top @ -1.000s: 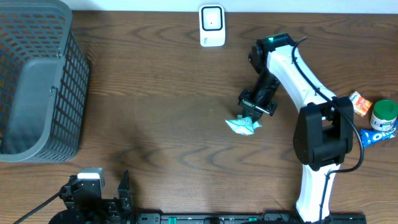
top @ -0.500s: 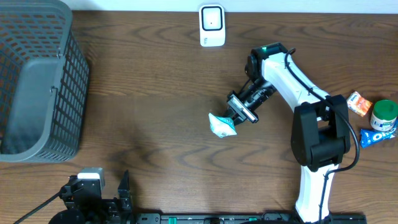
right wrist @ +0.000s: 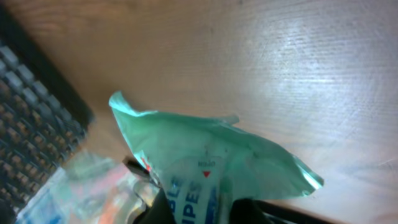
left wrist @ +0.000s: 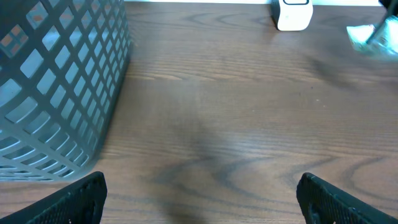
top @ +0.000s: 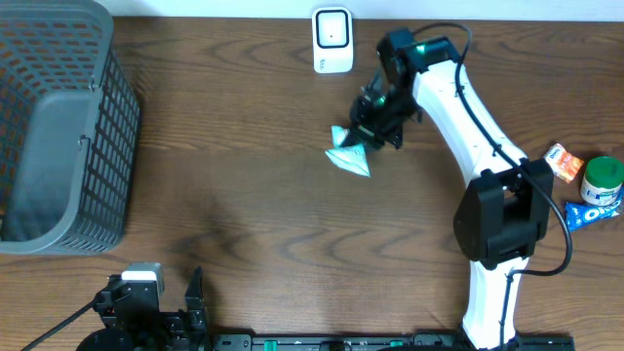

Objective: Scan the item barcode
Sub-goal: 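Hold the mint-green pack in front of the white scanner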

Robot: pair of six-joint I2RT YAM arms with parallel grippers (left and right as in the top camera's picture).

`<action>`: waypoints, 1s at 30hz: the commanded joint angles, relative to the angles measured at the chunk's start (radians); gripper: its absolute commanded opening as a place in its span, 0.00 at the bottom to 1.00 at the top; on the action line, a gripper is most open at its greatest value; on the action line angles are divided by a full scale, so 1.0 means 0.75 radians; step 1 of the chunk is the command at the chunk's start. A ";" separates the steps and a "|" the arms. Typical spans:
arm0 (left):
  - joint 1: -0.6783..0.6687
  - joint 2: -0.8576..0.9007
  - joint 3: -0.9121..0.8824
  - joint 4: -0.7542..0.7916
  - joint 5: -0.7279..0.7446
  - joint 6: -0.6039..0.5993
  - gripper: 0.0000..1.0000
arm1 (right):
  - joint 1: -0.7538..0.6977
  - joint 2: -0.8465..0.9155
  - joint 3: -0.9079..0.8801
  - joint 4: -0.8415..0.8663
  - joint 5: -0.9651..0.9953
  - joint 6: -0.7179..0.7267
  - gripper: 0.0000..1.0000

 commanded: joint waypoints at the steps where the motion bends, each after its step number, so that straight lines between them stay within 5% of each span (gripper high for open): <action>1: -0.006 -0.007 0.005 -0.003 -0.017 0.009 0.98 | 0.112 -0.031 0.082 -0.050 0.237 0.639 0.01; 5: -0.006 -0.007 0.005 -0.003 -0.017 0.009 0.98 | 0.185 -0.037 0.082 -0.094 0.663 1.335 0.01; 9: -0.006 -0.007 0.005 -0.003 -0.017 0.009 0.98 | 0.265 -0.037 0.081 0.204 1.157 1.597 0.02; 14: -0.006 -0.007 0.005 -0.003 -0.017 0.009 0.98 | 0.313 -0.013 0.077 0.780 1.633 1.257 0.02; 21: -0.006 -0.007 0.005 -0.003 -0.017 0.009 0.98 | 0.255 0.101 0.078 1.309 1.661 0.872 0.02; 30: -0.006 -0.007 0.005 -0.003 -0.017 0.009 0.98 | 0.148 0.308 0.127 1.653 1.618 0.882 0.02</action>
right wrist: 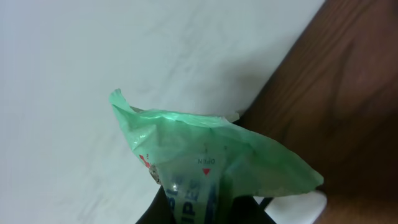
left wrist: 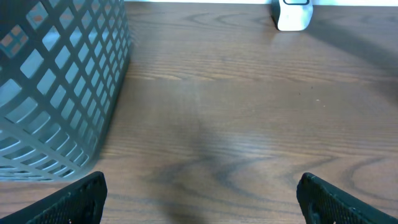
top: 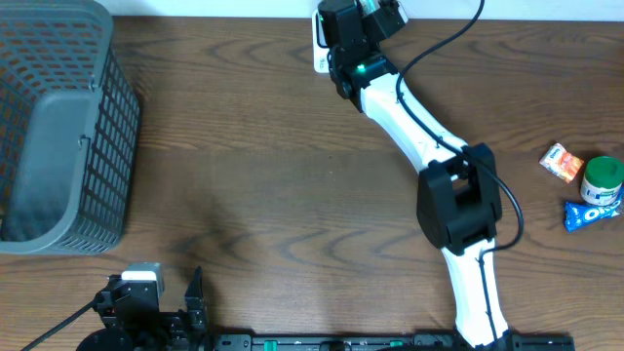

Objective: Scan the item barcode
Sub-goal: 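Hold the mint-green pack in front of the white scanner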

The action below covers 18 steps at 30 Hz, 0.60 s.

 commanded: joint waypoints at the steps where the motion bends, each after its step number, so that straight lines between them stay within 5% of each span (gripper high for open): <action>1: -0.005 -0.007 0.005 -0.002 -0.017 0.009 0.98 | -0.038 0.076 0.073 0.024 0.020 0.067 0.02; 11: -0.005 -0.007 0.005 -0.002 -0.017 0.009 0.98 | -0.049 0.214 0.109 -0.011 -0.116 0.891 0.02; 18: -0.005 -0.007 0.005 -0.002 -0.018 0.008 0.98 | -0.048 0.222 0.109 -0.069 -0.073 1.002 0.02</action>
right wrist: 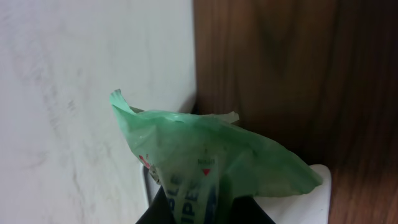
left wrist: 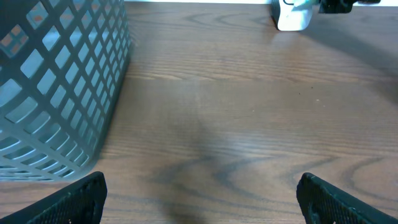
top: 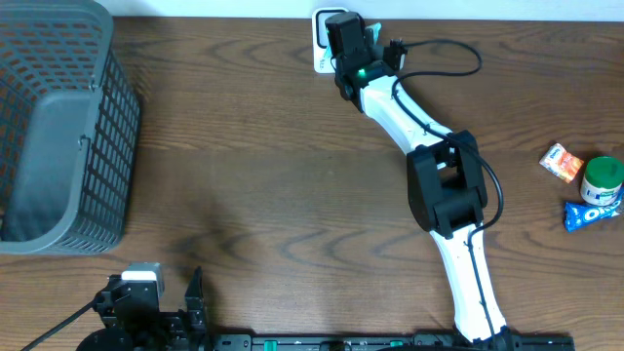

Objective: Scan the item barcode
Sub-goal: 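Hold the mint-green pack in front of the white scanner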

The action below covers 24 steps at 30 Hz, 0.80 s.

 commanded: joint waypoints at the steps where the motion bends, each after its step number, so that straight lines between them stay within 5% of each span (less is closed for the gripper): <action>1: -0.005 -0.007 0.005 -0.003 -0.030 0.008 0.98 | 0.004 0.013 0.037 0.009 0.044 0.112 0.02; 13: -0.005 -0.007 0.005 -0.003 -0.057 0.008 0.98 | 0.000 0.021 0.040 0.087 0.038 0.079 0.02; 17: -0.005 -0.007 0.005 -0.003 -0.056 0.008 0.98 | 0.002 0.022 0.110 0.045 -0.014 -0.322 0.02; 20: -0.005 -0.007 0.005 -0.003 -0.056 0.009 0.98 | 0.004 0.010 0.364 -0.261 -0.229 -0.582 0.02; 24: -0.005 -0.007 0.005 -0.003 -0.056 0.008 0.98 | 0.003 0.002 0.755 -0.834 -0.502 -1.177 0.02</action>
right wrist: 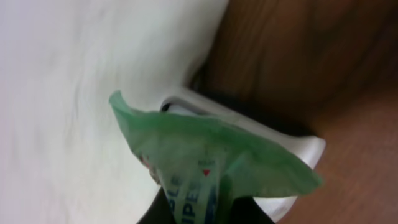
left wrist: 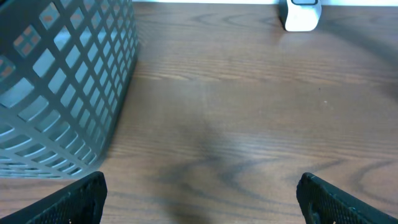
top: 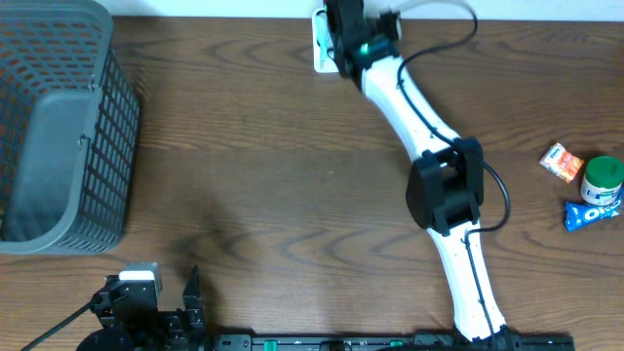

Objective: Scan the item barcode
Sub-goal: 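Hold the mint-green pack in front of the white scanner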

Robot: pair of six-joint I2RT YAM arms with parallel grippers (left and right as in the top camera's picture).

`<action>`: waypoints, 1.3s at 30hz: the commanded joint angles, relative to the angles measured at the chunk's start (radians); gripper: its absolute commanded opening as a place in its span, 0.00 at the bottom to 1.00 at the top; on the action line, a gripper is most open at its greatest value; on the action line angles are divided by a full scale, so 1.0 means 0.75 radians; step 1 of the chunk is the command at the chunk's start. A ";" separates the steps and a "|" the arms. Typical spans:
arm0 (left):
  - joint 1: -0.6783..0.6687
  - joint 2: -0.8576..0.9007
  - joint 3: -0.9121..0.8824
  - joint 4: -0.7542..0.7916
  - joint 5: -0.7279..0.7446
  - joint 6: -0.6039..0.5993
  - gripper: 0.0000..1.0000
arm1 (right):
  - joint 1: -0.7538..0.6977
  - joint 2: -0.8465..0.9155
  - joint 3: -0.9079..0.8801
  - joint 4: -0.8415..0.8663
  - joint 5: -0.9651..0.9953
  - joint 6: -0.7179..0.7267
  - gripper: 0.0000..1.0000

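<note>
A green wipes packet [right wrist: 211,155] fills the right wrist view, with my right gripper [right wrist: 200,214] shut on its lower end. Right behind the packet is the white barcode scanner [right wrist: 291,142], which stands at the table's far edge [top: 320,47]. In the overhead view the right arm [top: 390,78] reaches over the scanner and hides the packet. My left gripper [left wrist: 199,205] is open and holds nothing, low over the table near its front edge. Its dark fingers [left wrist: 81,199] show at the bottom corners, and the scanner [left wrist: 301,15] is far ahead.
A grey mesh basket [top: 58,127] stands at the table's left side. At the right edge lie an orange packet [top: 563,162], a green-lidded jar [top: 602,178] and a blue biscuit packet [top: 592,212]. A white wall runs behind the table's far edge.
The scanner now shows larger and directly behind the held packet in the right wrist view, which has turned. The left wrist view has shifted slightly, with the basket a little further right.
My right gripper held the green packet above the middle of the table, below the scanner. Then it was at the far edge by the wall, the packet near the scanner. It has stayed there, turning, and the packet now sits right in front of the scanner.
</note>
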 commanded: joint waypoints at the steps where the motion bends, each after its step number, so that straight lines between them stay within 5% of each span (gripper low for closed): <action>1: -0.006 -0.007 0.005 -0.002 -0.021 0.008 0.98 | 0.005 -0.037 0.331 -0.390 -0.233 -0.656 0.02; 6: -0.006 -0.007 0.005 -0.001 -0.021 0.008 0.98 | 0.008 -0.037 0.450 -0.743 -0.219 -1.285 0.02; 9: -0.006 -0.007 0.005 -0.002 -0.021 0.008 0.98 | 0.011 -0.036 0.434 -0.760 -0.145 -1.659 0.01; 12: -0.006 -0.007 0.005 -0.001 -0.021 0.008 0.98 | 0.017 -0.036 0.394 -0.645 0.061 -1.810 0.01; 22: -0.006 -0.007 0.005 -0.002 -0.021 0.009 0.97 | -0.010 -0.022 0.091 0.337 0.221 -1.634 0.01; 29: -0.006 -0.007 0.005 -0.001 -0.021 0.008 0.98 | -0.009 0.103 0.042 0.620 0.162 -1.407 0.01; 39: -0.006 -0.007 0.005 -0.001 -0.021 0.009 0.98 | -0.007 0.277 0.042 0.726 0.160 -1.173 0.01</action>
